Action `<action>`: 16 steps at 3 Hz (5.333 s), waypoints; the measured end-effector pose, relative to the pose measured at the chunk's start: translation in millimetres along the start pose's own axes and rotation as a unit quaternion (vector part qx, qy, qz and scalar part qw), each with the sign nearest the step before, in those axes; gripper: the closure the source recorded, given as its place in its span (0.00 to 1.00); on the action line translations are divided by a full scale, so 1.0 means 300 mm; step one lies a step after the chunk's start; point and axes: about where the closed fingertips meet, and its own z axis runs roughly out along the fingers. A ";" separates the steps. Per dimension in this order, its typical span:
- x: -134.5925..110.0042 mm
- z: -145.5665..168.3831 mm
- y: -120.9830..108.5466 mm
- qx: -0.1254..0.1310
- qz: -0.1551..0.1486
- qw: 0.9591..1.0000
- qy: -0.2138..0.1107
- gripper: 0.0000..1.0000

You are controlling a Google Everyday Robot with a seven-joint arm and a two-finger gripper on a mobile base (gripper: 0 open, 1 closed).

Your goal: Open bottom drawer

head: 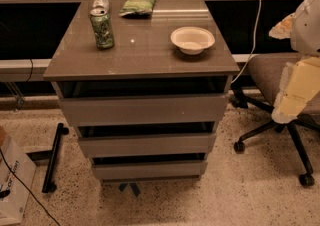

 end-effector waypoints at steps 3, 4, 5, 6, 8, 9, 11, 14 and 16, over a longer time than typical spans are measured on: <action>-0.039 0.086 -0.038 0.016 0.011 0.999 -0.039 0.00; -0.057 0.152 -0.021 0.011 0.015 1.000 -0.021 0.00; -0.064 0.270 0.007 0.000 0.021 1.000 -0.023 0.00; -0.043 0.383 0.036 -0.014 0.035 0.999 -0.028 0.00; -0.042 0.421 0.036 -0.013 0.039 0.999 -0.009 0.00; -0.055 0.515 0.056 -0.025 0.045 0.999 -0.009 0.00; -0.040 0.775 0.117 -0.050 0.072 0.995 -0.036 0.00; -0.028 0.981 0.145 -0.062 0.077 0.994 -0.037 0.00; -0.033 1.278 0.242 -0.104 0.105 0.986 -0.073 0.00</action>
Offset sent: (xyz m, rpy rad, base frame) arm 0.0770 0.0494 -0.1591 0.3932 0.0150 -0.0073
